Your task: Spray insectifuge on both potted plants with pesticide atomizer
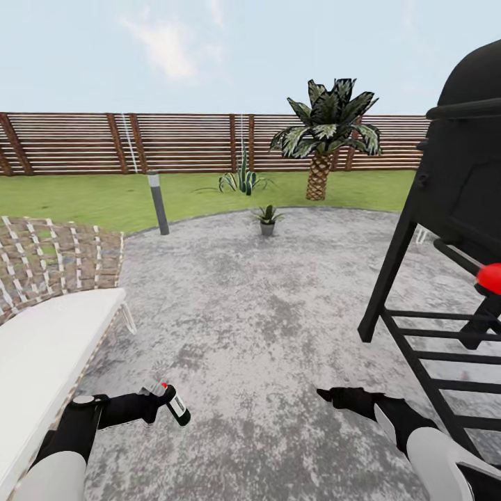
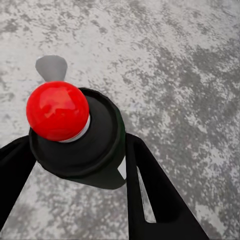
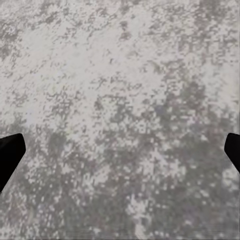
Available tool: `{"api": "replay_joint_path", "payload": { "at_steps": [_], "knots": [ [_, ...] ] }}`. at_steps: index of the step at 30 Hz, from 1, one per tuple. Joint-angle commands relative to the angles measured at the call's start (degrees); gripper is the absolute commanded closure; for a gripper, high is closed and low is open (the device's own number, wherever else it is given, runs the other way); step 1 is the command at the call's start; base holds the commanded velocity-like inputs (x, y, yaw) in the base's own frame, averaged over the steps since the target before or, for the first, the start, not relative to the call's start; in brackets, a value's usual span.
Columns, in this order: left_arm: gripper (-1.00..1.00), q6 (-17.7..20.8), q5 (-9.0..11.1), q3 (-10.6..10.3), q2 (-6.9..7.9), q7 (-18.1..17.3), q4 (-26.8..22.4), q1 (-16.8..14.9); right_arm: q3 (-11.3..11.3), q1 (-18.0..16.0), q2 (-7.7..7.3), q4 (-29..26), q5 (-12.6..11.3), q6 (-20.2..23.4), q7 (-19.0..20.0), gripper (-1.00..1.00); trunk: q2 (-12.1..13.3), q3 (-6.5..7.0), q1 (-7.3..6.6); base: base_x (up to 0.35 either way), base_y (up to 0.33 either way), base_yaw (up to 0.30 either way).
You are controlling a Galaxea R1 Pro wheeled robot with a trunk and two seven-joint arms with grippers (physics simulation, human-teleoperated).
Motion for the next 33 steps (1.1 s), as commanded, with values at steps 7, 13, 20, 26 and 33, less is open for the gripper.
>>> {"api": "replay_joint_path", "payload": {
  "at_steps": [7, 13, 20, 26, 33],
  "knots": [
    [1.0, 0.53, -0.23, 0.25, 0.01, -0.31, -0.06, -0.07, -0.49, -0.02, 0.02, -0.11, 0.4, 0.39, 0.33, -1.0, -0.02, -0.05, 0.02, 0.307, 0.001, 0.0],
    [1.0, 0.56, -0.23, 0.25, 0.05, -0.31, -0.06, -0.07, -0.51, -0.02, 0.01, -0.11, 0.39, 0.39, 0.34, -1.0, -0.02, -0.05, 0.02, 0.308, 0.09, 0.0],
    [1.0, 0.55, -0.23, 0.25, 0.04, -0.31, -0.06, -0.05, -0.53, -0.02, 0.02, -0.11, 0.39, 0.39, 0.34, -1.0, -0.02, -0.05, 0.02, 0.309, 0.114, 0.0],
    [1.0, 0.55, -0.23, 0.25, 0.04, -0.31, -0.06, -0.06, -0.55, -0.02, 0.02, -0.11, 0.38, 0.39, 0.33, -1.0, -0.02, -0.05, 0.02, 0.309, 0.11, 0.0],
    [1.0, 0.53, -0.23, 0.25, 0.04, -0.31, -0.06, -0.05, -0.57, -0.02, 0.02, -0.11, 0.38, 0.39, 0.25, -1.0, -0.02, -0.05, 0.02, 0.316, 0.031, 0.0]
  ]
}}
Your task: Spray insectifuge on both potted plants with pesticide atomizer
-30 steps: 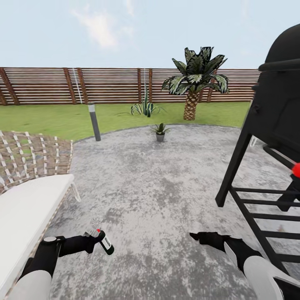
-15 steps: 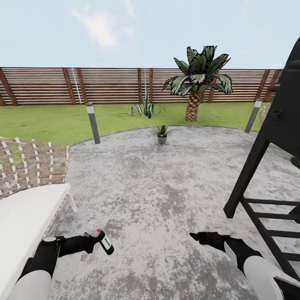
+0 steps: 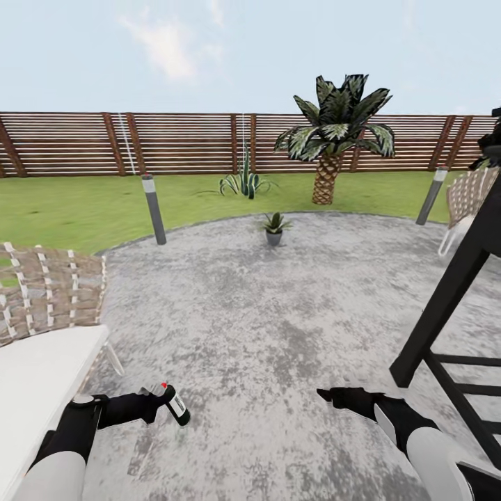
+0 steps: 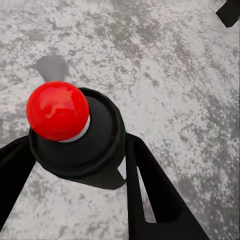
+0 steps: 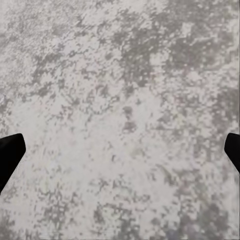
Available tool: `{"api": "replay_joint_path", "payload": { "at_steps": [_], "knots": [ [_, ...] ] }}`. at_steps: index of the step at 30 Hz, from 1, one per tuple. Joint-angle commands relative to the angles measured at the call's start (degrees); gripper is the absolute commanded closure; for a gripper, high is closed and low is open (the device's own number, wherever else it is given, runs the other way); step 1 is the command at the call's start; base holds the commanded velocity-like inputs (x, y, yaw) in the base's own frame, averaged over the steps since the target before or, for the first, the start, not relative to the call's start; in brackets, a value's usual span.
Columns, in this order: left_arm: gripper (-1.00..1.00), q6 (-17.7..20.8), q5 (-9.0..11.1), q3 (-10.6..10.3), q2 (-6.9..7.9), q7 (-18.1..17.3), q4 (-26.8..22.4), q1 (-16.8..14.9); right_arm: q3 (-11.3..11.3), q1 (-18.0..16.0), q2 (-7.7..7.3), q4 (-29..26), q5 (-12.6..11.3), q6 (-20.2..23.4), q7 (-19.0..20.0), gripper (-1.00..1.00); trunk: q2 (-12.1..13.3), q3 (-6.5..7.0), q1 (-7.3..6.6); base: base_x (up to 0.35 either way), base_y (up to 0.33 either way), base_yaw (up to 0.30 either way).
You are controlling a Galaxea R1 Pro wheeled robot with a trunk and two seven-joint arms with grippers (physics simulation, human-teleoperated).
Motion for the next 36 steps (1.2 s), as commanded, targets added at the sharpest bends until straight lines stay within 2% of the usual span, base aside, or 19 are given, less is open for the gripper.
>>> {"api": "replay_joint_path", "payload": {
  "at_steps": [1, 36],
  "knots": [
    [1.0, 0.53, -0.23, 0.25, -0.05, -0.31, -0.06, -0.08, -0.5, -0.02, 0.02, -0.11, 0.4, 0.39, 0.34, -1.0, -0.02, -0.05, 0.02, 0.317, 0.002, 0.0],
    [1.0, 0.53, -0.23, 0.25, -0.04, -0.31, -0.06, -0.06, -0.5, -0.02, 0.02, -0.11, 0.39, 0.39, 0.42, -1.0, -0.02, -0.05, 0.02, 0.317, 0.0, 0.0]
  ]
}}
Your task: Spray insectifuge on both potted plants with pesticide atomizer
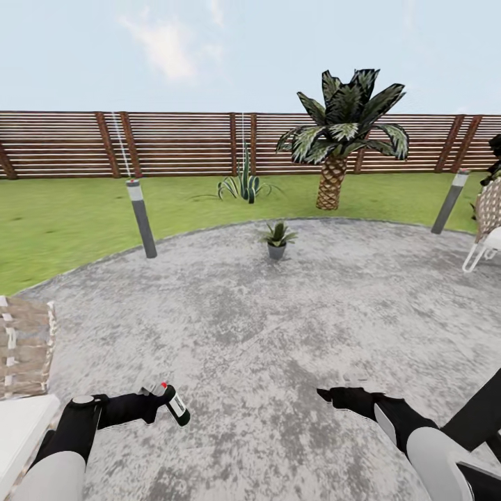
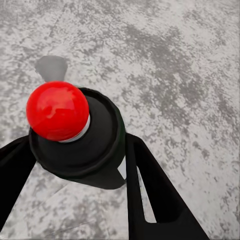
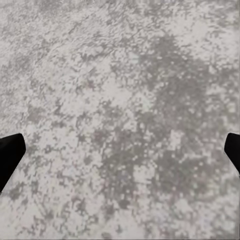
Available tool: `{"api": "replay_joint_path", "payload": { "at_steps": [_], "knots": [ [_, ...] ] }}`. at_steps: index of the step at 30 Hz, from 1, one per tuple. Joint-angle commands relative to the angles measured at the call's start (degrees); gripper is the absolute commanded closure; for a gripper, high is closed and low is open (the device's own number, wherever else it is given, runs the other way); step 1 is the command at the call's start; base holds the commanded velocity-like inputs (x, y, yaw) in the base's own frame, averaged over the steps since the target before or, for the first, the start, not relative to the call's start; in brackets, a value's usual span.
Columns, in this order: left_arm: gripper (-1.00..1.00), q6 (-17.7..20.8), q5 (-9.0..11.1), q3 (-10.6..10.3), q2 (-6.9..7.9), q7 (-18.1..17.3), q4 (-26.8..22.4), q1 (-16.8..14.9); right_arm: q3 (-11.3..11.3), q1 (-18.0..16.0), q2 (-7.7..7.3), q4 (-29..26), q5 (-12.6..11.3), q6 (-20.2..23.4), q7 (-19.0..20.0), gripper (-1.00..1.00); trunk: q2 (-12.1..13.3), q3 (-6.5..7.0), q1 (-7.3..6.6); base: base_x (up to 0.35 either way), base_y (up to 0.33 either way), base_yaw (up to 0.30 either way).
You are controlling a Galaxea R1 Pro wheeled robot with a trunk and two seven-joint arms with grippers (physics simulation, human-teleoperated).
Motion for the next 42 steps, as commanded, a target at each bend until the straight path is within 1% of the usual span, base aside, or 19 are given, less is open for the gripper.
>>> {"api": "replay_joint_path", "payload": {
  "at_steps": [1, 42],
  "knots": [
    [1.0, 0.53, -0.23, 0.25, -0.05, -0.31, -0.06, -0.07, -0.5, -0.02, 0.02, -0.11, 0.4, 0.39, 0.35, -1.0, -0.02, -0.05, 0.02, 0.317, 0.0, 0.0],
    [1.0, 0.53, -0.23, 0.25, -0.05, -0.31, -0.06, -0.08, -0.47, -0.02, 0.02, -0.11, 0.4, 0.39, 0.35, -1.0, -0.02, -0.05, 0.02, 0.317, 0.0, 0.0]
  ]
}}
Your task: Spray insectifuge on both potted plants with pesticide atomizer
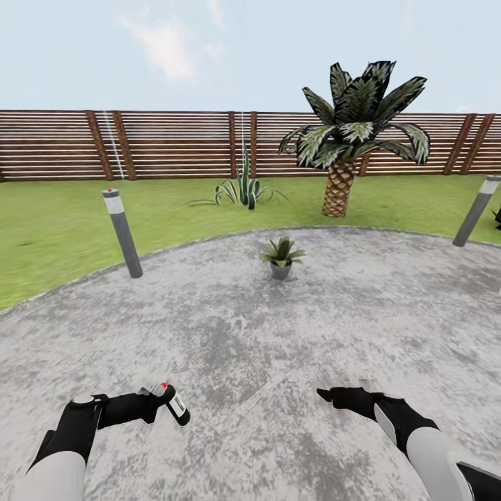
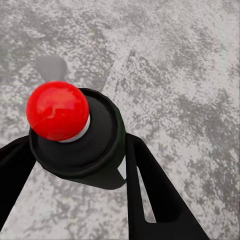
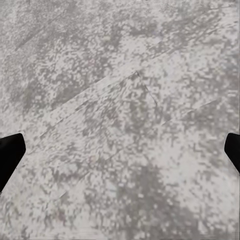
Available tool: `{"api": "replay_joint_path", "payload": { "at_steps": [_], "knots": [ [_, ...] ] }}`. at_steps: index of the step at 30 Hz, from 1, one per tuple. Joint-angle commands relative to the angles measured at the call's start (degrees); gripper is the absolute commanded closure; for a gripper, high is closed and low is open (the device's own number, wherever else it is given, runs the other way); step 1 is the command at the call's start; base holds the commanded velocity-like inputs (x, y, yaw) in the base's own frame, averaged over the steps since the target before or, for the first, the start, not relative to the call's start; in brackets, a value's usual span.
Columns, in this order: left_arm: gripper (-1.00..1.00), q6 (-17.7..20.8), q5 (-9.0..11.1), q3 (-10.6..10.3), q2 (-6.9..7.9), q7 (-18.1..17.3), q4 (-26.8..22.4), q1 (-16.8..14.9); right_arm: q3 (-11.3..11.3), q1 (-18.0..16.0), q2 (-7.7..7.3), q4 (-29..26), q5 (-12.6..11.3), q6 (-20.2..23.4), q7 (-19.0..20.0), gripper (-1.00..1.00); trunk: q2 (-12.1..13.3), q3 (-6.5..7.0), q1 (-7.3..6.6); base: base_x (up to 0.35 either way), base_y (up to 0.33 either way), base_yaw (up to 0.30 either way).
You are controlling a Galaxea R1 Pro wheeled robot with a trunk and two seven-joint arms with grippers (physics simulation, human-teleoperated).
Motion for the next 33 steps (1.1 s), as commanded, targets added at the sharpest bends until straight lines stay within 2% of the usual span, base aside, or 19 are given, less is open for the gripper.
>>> {"api": "replay_joint_path", "payload": {
  "at_steps": [1, 26, 33],
  "knots": [
    [1.0, 0.54, -0.23, 0.25, -0.05, -0.31, -0.06, -0.06, -0.5, -0.02, 0.02, -0.11, 0.4, 0.39, 0.34, -1.0, -0.02, -0.05, 0.02, 0.317, 0.0, 0.0],
    [1.0, 0.54, -0.23, 0.25, -0.05, -0.31, -0.06, -0.06, -0.53, -0.02, 0.02, -0.11, 0.4, 0.47, 0.34, -1.0, -0.02, -0.05, 0.02, 0.317, 0.0, -0.004],
    [1.0, 0.54, -0.23, 0.25, -0.05, -0.31, -0.06, -0.06, -0.53, -0.02, 0.02, -0.11, 0.4, 0.65, 0.34, -1.0, -0.02, -0.05, 0.02, 0.317, 0.0, -0.233]
  ]
}}
